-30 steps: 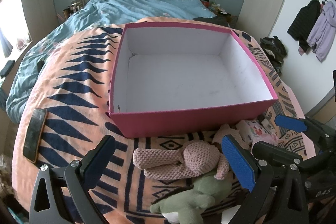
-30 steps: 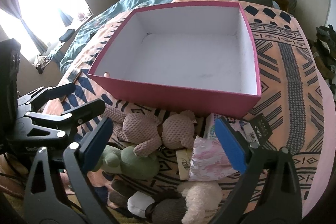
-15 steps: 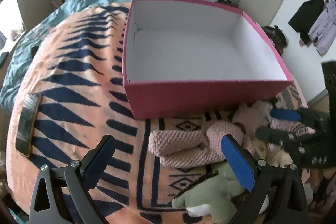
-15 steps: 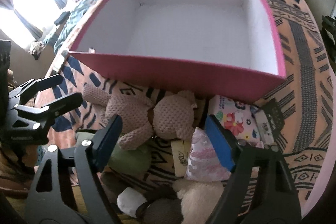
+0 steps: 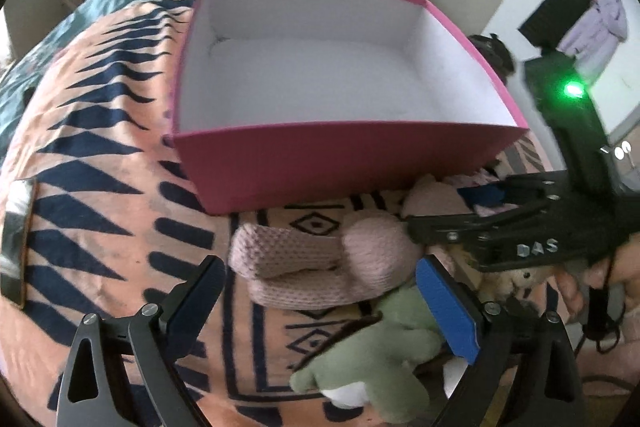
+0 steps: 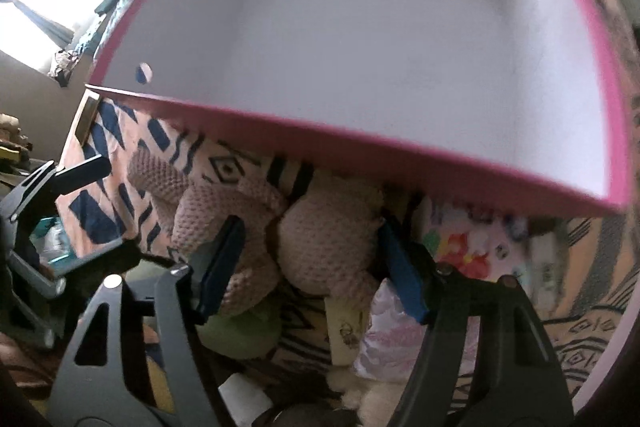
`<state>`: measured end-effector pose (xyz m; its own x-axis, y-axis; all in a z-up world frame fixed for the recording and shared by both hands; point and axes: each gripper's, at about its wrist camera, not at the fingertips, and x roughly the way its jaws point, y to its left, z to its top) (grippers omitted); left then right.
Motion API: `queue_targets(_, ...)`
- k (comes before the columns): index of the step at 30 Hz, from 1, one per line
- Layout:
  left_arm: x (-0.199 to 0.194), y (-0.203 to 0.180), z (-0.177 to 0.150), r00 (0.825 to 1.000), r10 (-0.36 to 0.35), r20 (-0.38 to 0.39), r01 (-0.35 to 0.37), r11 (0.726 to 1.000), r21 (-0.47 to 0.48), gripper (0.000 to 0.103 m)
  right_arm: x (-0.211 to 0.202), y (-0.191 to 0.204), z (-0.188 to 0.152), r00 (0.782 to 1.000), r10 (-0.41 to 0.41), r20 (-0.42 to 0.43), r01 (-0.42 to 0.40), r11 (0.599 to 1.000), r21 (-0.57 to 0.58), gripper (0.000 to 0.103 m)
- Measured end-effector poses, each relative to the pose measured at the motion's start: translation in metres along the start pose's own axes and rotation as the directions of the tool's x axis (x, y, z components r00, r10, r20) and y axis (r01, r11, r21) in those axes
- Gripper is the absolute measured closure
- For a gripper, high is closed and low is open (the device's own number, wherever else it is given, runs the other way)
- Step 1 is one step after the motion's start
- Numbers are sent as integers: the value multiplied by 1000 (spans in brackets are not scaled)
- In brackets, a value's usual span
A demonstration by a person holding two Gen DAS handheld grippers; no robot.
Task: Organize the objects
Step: 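Grasp the pink knitted bear with the right gripper and lift it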
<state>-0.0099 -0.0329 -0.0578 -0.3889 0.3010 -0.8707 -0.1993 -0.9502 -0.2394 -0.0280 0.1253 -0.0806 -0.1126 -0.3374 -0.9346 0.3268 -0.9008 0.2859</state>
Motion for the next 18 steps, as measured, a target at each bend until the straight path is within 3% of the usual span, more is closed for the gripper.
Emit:
queue_targets(3,8,-2,0,999,-19,-29,19,1000,9,6,5,-2,-1,999,44,-5,-44,999,-5,36)
queue_targets(5,14,-1,0,998,-42,-53,42,999,-6,12,1,-5,-3,999,40,13,-40,999,3,50)
queue_targets(9,19,1,0,993,-89,-81,87,996,-26,32,-11,-9,-7,994,87,60,-88,996,26,53)
queue_targets(11,17,1,1,989,-125,-82,122,992,-34,35,-23,-8,-13,990,101,101,-104,994,26,54)
queue_targets(18,-20,-14,8,969,-247,-2,247,969,20,62,-64,7,-22,973,106,206,-109,994,2,55)
